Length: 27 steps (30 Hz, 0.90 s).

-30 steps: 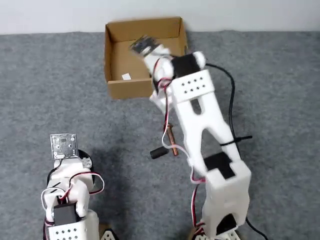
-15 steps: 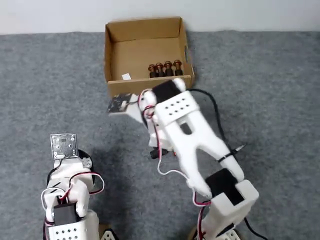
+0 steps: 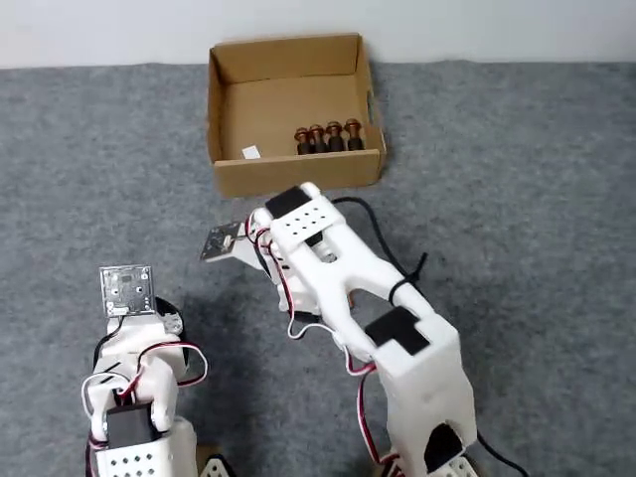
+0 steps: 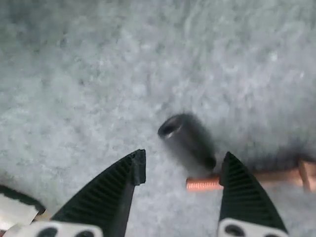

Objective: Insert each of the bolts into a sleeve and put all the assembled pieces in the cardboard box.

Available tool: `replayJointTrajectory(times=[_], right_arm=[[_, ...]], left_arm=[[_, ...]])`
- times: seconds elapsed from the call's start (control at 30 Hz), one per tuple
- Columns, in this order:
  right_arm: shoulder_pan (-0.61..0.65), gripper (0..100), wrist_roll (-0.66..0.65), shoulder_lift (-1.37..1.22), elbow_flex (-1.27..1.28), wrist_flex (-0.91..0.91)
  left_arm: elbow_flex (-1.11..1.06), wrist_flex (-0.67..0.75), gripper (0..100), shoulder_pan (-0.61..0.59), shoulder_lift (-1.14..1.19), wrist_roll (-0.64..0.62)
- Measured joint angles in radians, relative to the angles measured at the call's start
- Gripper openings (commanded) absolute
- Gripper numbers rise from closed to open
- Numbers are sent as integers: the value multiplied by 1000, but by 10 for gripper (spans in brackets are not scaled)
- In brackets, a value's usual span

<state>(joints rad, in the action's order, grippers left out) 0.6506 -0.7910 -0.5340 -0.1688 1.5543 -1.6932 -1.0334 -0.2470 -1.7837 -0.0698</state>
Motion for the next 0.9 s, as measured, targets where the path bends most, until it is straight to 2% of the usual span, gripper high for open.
replayJointTrajectory(times=[0.07,0.23,0.5,0.73,0.9], right_arm=[[-2,202,0,-37,-2,-25],[-26,2,0,-77,-25,-68],[-51,9,74,-89,-75,-55],[-57,9,161,-18,-155,133],[-98,9,262,106,-181,193]], left_arm=[[0,0,5,0,0,0],[0,0,5,0,0,0],[0,0,5,0,0,0],[0,0,5,2,0,0],[0,-5,5,112,0,0]])
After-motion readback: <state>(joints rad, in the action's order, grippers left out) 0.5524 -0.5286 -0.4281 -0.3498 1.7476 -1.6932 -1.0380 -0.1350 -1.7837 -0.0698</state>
